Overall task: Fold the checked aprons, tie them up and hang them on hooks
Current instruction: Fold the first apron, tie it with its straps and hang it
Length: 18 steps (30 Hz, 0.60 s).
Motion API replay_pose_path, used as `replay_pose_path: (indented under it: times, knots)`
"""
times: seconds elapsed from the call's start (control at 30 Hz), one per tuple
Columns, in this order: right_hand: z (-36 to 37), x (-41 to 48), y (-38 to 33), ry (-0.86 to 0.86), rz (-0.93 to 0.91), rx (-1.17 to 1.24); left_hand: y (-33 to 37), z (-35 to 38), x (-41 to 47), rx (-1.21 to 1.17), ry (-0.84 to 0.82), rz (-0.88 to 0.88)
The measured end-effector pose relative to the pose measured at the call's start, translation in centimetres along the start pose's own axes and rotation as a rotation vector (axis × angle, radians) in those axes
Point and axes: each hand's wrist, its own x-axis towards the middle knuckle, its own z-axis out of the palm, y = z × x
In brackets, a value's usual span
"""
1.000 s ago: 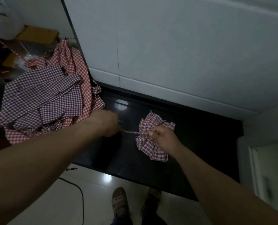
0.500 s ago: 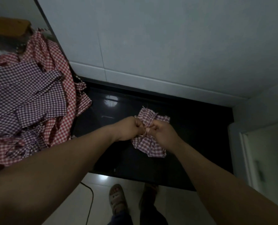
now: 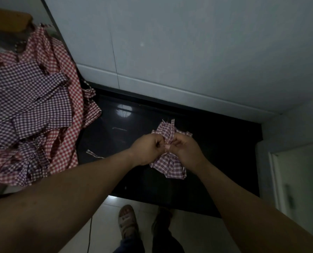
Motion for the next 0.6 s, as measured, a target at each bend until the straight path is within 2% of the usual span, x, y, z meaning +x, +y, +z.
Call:
replay_pose_path:
  times: [0.23,0.33,0.4,0.5,0.6]
  knots:
    - [1.3,-0.9,0.9,0.113,-0.022,0.023,1.2,1.8,-0.6,0.357,0.128,0.088]
    - [1.8,-1.2,1.0,0.115,-0.031,0.032,1.4,2.8,-0.4,0.364,0.165,0.085]
    - [1.6,-1.3,1.3,0.133,-0.027,0.05,1.1,3.3,-0.5,0.275,0.193,0.085]
    - [0.9,-1.4,1.9,0.136,-0.016,0.046,0.3,2.3,-0.5,0.101,0.09,0.087]
    - [0.3,-1.6,2.0,0.098,-0.017,0.055,0.2,0.3,0.1,0.135,-0.096,0.129]
